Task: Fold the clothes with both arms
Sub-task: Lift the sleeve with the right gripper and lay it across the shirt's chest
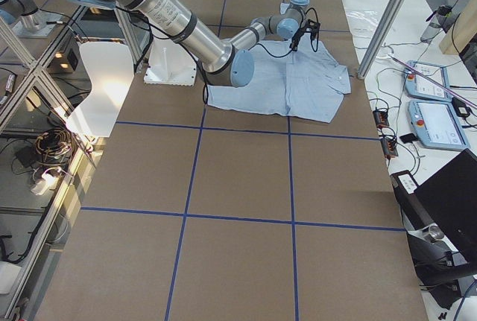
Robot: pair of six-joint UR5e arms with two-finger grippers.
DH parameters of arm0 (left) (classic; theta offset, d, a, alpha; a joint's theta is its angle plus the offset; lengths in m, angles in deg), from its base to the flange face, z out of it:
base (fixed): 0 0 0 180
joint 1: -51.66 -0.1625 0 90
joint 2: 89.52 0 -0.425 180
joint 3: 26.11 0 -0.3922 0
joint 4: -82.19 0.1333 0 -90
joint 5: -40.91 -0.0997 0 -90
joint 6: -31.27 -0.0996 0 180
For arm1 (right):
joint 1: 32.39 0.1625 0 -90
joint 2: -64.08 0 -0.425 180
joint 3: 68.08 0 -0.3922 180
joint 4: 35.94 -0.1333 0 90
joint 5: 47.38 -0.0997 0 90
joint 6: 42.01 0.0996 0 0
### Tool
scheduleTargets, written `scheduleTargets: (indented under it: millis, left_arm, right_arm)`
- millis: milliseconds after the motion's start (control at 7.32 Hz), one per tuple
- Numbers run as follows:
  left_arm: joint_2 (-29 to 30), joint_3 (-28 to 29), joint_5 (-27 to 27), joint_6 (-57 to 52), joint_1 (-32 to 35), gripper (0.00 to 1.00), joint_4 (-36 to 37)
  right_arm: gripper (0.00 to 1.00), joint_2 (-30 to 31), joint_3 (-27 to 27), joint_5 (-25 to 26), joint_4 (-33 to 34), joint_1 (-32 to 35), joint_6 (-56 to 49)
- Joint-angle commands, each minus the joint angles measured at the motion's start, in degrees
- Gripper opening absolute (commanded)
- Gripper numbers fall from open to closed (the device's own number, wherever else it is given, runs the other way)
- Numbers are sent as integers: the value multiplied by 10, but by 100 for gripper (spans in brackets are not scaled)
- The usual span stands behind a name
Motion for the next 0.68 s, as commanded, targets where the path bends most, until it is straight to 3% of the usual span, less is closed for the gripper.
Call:
scheduleTargets:
  millis: [0, 410, 546]
  left_arm:
    - [-4, 3, 0, 0, -1, 100, 0]
    - [31, 73, -3, 1, -26, 100, -4]
    - [59, 115, -3, 55, -38, 100, -7]
  right_arm:
    - [98, -15, -5, 50, -2, -27, 25]
    - [99, 2, 51, 47, 26, -19, 72]
    - [99, 64, 126, 45, 52, -7, 65]
